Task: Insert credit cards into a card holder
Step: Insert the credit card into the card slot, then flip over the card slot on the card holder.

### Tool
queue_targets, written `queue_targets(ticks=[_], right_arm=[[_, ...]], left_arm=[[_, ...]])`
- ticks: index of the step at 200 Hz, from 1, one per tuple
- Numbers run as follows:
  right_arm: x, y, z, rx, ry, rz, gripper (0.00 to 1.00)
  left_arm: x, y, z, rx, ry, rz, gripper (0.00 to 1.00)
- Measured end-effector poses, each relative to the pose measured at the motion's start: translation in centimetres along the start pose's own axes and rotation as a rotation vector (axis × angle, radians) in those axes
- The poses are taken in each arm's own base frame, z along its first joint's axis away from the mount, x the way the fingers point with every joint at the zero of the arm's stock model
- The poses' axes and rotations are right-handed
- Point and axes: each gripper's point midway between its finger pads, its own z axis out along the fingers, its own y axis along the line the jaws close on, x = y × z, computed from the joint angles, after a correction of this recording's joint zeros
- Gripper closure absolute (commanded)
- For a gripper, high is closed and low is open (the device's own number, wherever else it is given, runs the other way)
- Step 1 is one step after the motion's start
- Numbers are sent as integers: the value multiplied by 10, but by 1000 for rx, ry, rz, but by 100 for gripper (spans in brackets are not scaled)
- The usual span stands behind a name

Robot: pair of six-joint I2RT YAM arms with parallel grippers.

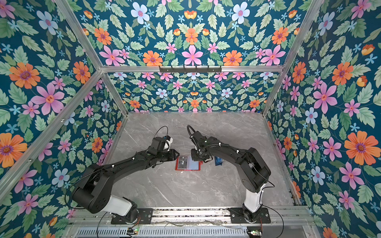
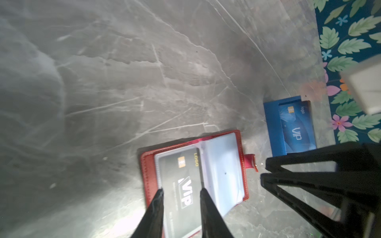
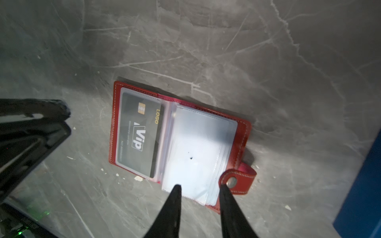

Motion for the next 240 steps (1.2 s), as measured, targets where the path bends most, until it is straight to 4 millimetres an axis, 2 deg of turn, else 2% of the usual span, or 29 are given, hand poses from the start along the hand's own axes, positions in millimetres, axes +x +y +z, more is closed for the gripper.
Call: queue_targets(ticks=[28, 62, 107, 175, 205, 240], right_arm=[[9, 7, 7, -53, 40, -14, 72], [16, 4, 19, -53, 72, -3, 78], [23, -10, 35, 8, 104, 17, 83], [23, -16, 40, 40, 100, 35, 84], [23, -17, 41, 40, 102, 37, 85], [23, -16, 39, 38, 93, 45, 83]], left_arm=[[10, -21, 19, 32, 60, 39, 70], [29, -38, 42, 65, 135, 71, 72], [38, -41, 57, 72, 166, 73, 74], [43, -39, 63, 73, 178, 60, 76], [44, -40, 65, 85, 179, 56, 85], [47, -41, 64, 96, 185, 55, 99]])
